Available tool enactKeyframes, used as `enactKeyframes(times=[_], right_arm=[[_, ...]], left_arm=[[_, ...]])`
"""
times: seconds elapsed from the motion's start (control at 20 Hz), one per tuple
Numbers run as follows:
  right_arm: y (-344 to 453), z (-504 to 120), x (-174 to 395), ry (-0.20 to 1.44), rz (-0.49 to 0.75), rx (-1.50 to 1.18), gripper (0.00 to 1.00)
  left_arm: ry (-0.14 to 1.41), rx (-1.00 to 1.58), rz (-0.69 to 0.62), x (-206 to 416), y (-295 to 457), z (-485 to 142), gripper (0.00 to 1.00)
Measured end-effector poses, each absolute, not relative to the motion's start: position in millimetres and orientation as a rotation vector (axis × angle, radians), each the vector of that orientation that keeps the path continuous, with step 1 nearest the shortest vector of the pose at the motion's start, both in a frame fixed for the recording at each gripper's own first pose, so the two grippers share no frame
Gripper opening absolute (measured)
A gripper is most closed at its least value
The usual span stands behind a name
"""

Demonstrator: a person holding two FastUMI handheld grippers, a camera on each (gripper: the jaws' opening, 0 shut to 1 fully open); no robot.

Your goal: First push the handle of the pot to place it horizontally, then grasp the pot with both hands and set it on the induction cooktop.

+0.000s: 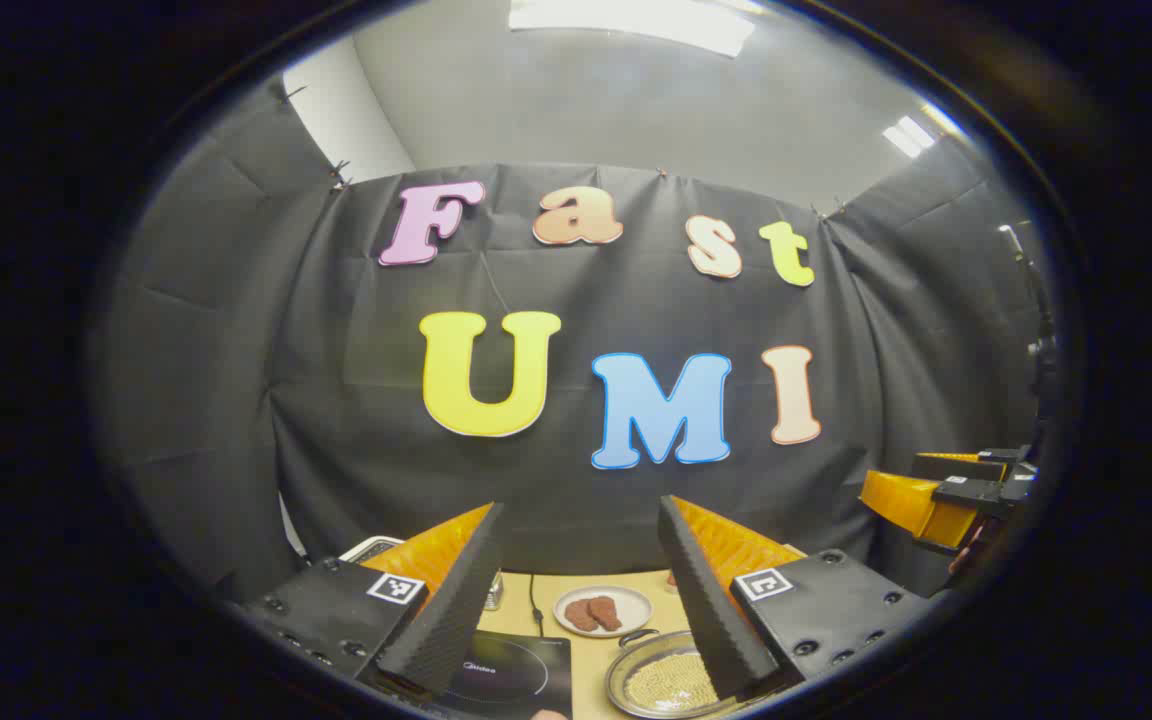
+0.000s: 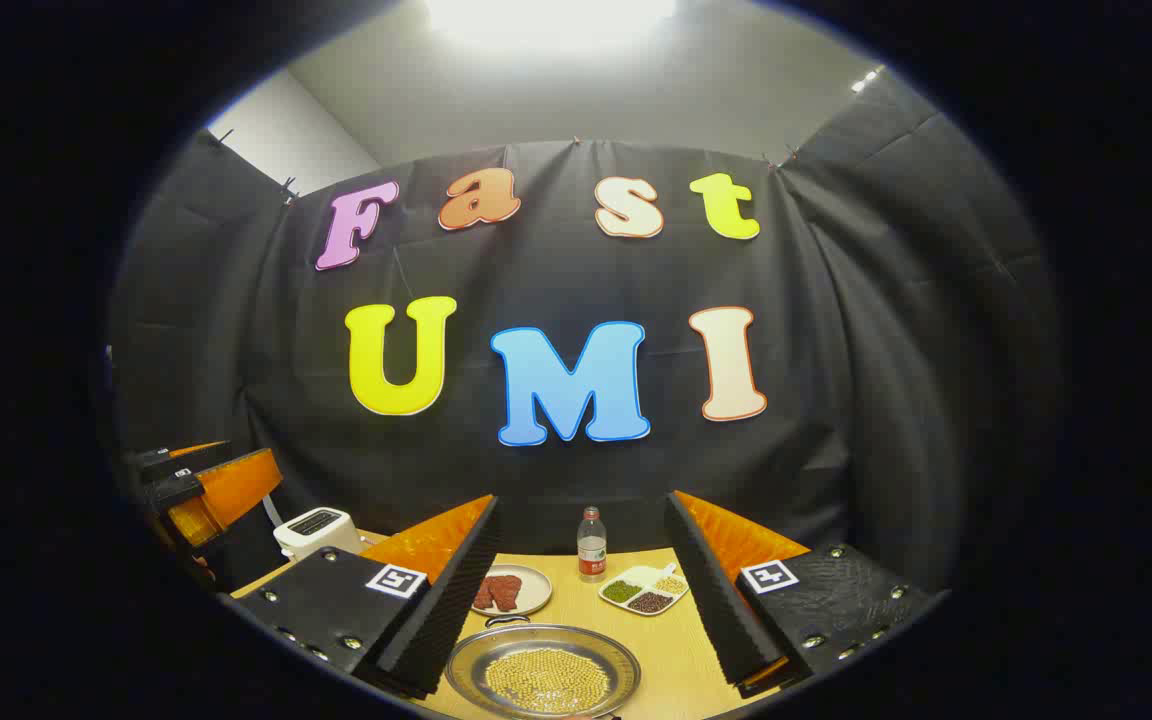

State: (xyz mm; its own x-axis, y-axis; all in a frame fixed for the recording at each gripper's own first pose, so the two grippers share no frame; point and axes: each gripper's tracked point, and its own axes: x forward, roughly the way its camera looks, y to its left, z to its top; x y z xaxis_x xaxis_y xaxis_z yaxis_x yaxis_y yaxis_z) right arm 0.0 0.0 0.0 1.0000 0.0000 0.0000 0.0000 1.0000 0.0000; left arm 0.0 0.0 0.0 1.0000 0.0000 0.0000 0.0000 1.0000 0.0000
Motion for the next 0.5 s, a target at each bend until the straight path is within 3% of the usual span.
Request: enactKeyframes(times=[0.2, 0.3, 0.5], right_arm=[[1.1, -4.2, 1.1, 0.010, -0.011, -0.012, 0.99], [1.5, -4.6, 1.4, 0.014, -0.015, -0.008, 0.98], [0.3, -9.1, 3.2, 0.021, -0.015, -0.023, 0.98]], left_arm=[[0.006, 0.001, -0.016, 1.3, 1.1, -3.2, 0.99], [-0.004, 0.007, -0.009, 3.3, 4.8, -1.2, 0.95], [-0.026, 0.002, -0.019, 5.4, 3.7, 1.4, 0.99]])
